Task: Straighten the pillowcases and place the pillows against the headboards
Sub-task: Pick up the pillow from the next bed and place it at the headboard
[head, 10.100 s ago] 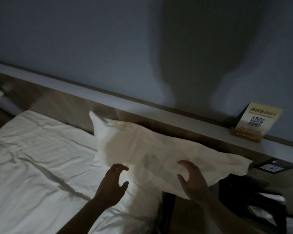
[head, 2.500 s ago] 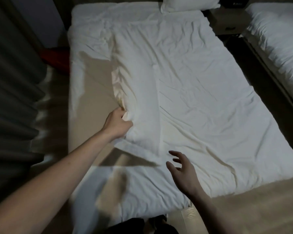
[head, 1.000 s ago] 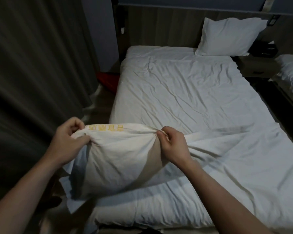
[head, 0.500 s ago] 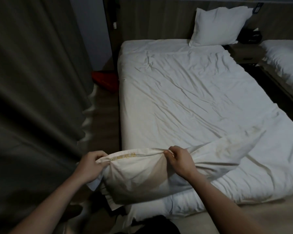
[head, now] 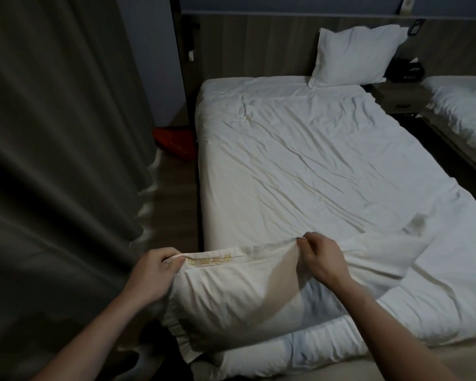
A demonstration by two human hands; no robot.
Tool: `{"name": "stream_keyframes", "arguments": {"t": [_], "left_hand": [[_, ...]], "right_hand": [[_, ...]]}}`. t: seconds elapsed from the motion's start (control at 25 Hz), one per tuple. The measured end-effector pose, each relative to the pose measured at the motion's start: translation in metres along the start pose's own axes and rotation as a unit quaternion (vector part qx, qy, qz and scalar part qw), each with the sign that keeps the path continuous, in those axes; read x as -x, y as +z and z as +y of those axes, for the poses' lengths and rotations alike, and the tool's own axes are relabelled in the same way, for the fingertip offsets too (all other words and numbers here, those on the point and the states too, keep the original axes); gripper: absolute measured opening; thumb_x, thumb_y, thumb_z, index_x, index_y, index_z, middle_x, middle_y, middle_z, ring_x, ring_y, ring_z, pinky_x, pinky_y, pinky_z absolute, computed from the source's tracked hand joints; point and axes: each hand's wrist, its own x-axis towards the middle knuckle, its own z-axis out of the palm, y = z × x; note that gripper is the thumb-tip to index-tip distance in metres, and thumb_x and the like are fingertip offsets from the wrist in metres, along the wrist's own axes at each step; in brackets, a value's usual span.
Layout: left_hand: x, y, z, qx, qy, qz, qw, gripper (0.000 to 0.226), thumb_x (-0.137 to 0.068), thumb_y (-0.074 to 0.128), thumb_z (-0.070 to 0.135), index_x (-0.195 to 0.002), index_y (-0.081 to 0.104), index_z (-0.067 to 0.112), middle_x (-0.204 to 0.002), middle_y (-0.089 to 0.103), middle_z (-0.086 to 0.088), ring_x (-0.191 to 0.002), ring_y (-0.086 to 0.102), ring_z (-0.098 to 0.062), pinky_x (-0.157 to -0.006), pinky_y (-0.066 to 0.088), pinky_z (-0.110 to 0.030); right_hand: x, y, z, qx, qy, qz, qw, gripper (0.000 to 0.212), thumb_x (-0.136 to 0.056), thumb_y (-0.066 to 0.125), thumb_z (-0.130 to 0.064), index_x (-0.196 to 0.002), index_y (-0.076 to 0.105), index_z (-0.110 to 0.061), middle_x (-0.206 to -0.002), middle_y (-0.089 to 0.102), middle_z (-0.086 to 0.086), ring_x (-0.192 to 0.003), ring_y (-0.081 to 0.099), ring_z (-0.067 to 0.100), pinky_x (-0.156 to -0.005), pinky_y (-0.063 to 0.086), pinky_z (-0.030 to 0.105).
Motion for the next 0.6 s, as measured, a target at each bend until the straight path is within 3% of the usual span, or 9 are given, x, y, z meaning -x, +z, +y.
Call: {"name": "stream_keyframes", "arguments": {"t": [0.2,0.36,0.48,0.6], "left_hand": [[-0.043,-0.062,-0.002,0.056,0.005,0.074,0.996,0.029,-0.098,0.065,0.022,-0.070,0.067,0.015,-0.068,0.069,0.012,-0.066,0.062,0.004,-0.056,0.040,-0.014],[-0.102,-0.128,-0.025,0.103,0.018,0.057,0.993,0.022,-0.099,0.063,0.031,-0.081,0.072,0.022,-0.069,0.072,0.011,-0.064,0.061,0.001,-0.064,0.050,-0.026],[-0.151,-0.182,-0.049,0.097,0.028,0.040,0.994,0.032,-0.089,0.058,0.049,-0.086,0.075,0.021,-0.076,0.076,0.004,-0.078,0.071,-0.017,-0.077,0.057,-0.043],[-0.199,-0.225,-0.055,0.075,0.078,0.050,0.993,0.031,-0.094,0.062,0.041,-0.083,0.074,0.014,-0.078,0.075,0.000,-0.080,0.071,-0.016,-0.071,0.053,-0.031]], "right_hand": [[-0.016,-0.002,-0.065,-0.080,-0.009,0.023,0.996,0.036,-0.099,0.058,-0.025,-0.065,0.051,-0.017,-0.060,0.054,-0.002,-0.059,0.053,0.012,-0.058,0.043,0.032],[-0.038,0.036,-0.130,-0.131,-0.005,0.065,0.989,0.042,-0.098,0.060,-0.018,-0.060,0.042,-0.024,-0.057,0.044,-0.007,-0.055,0.042,0.010,-0.054,0.034,0.027],[-0.059,0.069,-0.179,-0.132,-0.009,0.095,0.987,0.041,-0.098,0.062,-0.016,-0.062,0.043,-0.025,-0.060,0.048,-0.007,-0.057,0.045,0.011,-0.056,0.034,0.028],[-0.083,0.085,-0.218,-0.124,-0.007,0.120,0.985,0.032,-0.098,0.063,-0.018,-0.067,0.054,-0.021,-0.065,0.055,-0.002,-0.063,0.054,0.015,-0.060,0.043,0.038]]}}
